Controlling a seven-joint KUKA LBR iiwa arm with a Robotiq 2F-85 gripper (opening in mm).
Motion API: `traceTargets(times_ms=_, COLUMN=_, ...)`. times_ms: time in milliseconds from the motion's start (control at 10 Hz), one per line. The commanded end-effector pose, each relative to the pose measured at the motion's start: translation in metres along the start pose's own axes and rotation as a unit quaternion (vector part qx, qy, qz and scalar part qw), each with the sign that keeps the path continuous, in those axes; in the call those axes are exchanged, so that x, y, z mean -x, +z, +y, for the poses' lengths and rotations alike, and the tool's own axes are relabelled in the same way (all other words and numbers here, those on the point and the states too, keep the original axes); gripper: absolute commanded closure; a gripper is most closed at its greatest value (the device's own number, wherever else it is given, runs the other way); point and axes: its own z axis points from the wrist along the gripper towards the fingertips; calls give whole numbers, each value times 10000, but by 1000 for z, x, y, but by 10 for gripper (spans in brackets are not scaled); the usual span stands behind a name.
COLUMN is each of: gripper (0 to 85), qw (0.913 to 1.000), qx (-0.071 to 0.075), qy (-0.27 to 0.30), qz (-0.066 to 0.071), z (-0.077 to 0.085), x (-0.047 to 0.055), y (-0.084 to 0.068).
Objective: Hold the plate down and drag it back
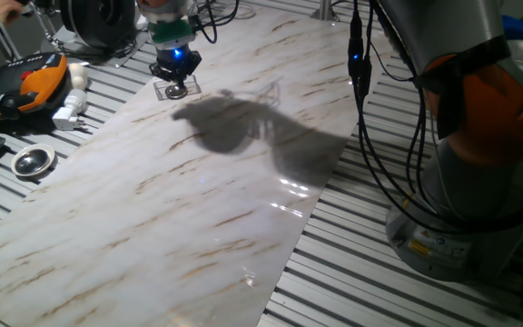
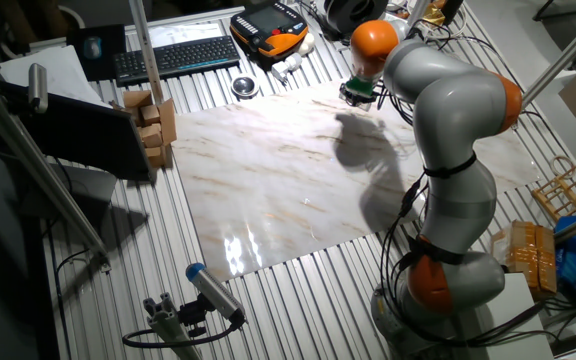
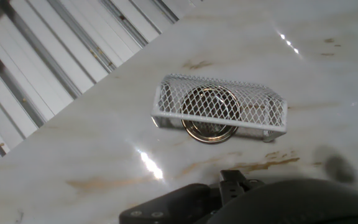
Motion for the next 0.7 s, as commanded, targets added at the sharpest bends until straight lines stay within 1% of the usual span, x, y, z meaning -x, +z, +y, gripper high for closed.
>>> traceTargets(times_ms=0, gripper=850, qw=10000, qx=-3, qy=26, qz=-25, z=0, x=0, y=2)
traceTargets(times_ms=300, gripper=850, qw=9998, qx=33, qy=91, qz=-157, z=4, x=0, y=12)
traceTargets(times_ms=600, gripper=850, qw=9996, qx=74, qy=162, qz=-234, z=7, x=7, y=19)
